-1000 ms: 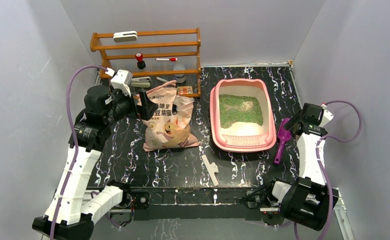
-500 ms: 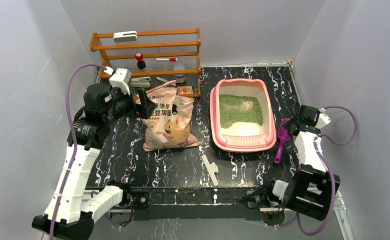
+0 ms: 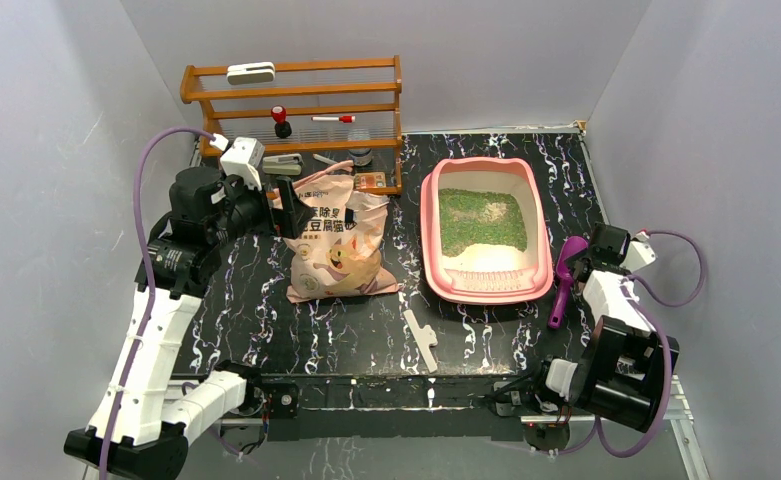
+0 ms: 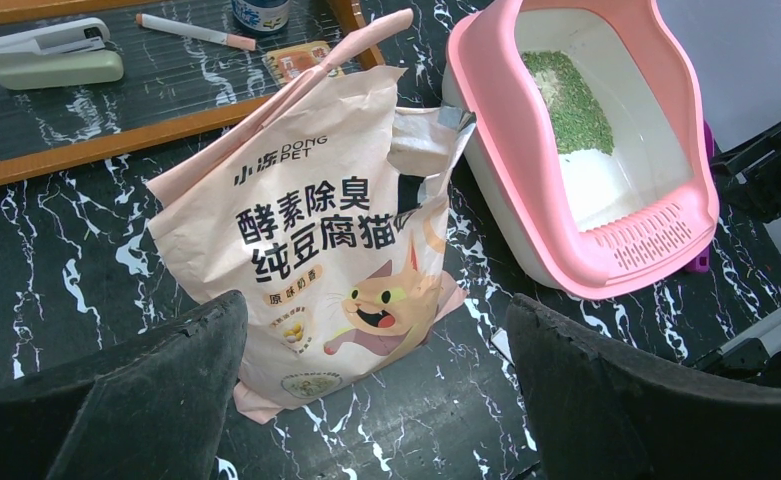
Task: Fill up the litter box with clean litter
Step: Pick up the spatula from the center of the board.
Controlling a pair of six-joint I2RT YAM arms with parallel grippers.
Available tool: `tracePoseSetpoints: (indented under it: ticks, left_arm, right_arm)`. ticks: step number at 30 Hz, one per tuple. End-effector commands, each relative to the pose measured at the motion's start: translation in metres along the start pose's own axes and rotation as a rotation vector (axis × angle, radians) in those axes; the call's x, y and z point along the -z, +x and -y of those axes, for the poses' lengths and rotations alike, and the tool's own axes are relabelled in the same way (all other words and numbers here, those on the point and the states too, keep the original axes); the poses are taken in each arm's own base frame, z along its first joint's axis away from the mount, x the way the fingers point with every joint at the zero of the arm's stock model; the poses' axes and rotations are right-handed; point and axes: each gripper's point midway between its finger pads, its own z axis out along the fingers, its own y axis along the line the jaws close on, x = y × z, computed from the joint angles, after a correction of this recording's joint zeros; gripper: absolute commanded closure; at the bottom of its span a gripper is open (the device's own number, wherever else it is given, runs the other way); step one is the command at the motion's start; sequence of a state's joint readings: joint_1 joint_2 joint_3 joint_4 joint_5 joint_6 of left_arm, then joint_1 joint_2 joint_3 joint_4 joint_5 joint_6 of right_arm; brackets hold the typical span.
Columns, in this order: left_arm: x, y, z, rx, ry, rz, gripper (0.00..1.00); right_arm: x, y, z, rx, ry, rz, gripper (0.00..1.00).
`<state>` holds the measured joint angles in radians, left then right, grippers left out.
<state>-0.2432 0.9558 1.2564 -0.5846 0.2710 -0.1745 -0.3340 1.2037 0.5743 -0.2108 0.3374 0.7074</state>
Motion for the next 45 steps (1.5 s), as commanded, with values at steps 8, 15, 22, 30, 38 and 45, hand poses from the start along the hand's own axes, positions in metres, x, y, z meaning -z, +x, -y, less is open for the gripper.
tracePoseSetpoints:
  ticks: [8, 15, 22, 30, 38, 45]
  left_arm:
    - [-0.003, -0.005, 0.002, 0.015, 0.013, 0.002, 0.02]
    - [-0.003, -0.003, 0.003, 0.018, 0.02, -0.003, 0.02]
    - [0.002, -0.004, 0.001, 0.014, 0.004, 0.014, 0.02]
    - [0.005, -0.004, 0.004, 0.012, 0.014, 0.02, 0.02]
    - [0.008, -0.012, 0.004, 0.005, 0.008, 0.034, 0.02]
    - [0.002, -0.019, 0.011, 0.016, 0.044, 0.036, 0.02]
  right_arm:
    - [-0.013, -0.016, -0.012, -0.04, -0.025, 0.064, 0.46]
    - [-0.012, 0.002, -0.002, -0.045, -0.024, 0.029, 0.56]
    - [-0.009, 0.002, 0.004, -0.031, -0.008, 0.035, 0.67]
    - [0.011, -0.027, -0.009, -0.005, -0.051, 0.11, 0.95]
    - [0.032, -0.059, -0.007, 0.05, -0.025, 0.202, 1.0]
    - [0.047, -0.068, 0.002, 0.046, 0.029, 0.222, 1.0]
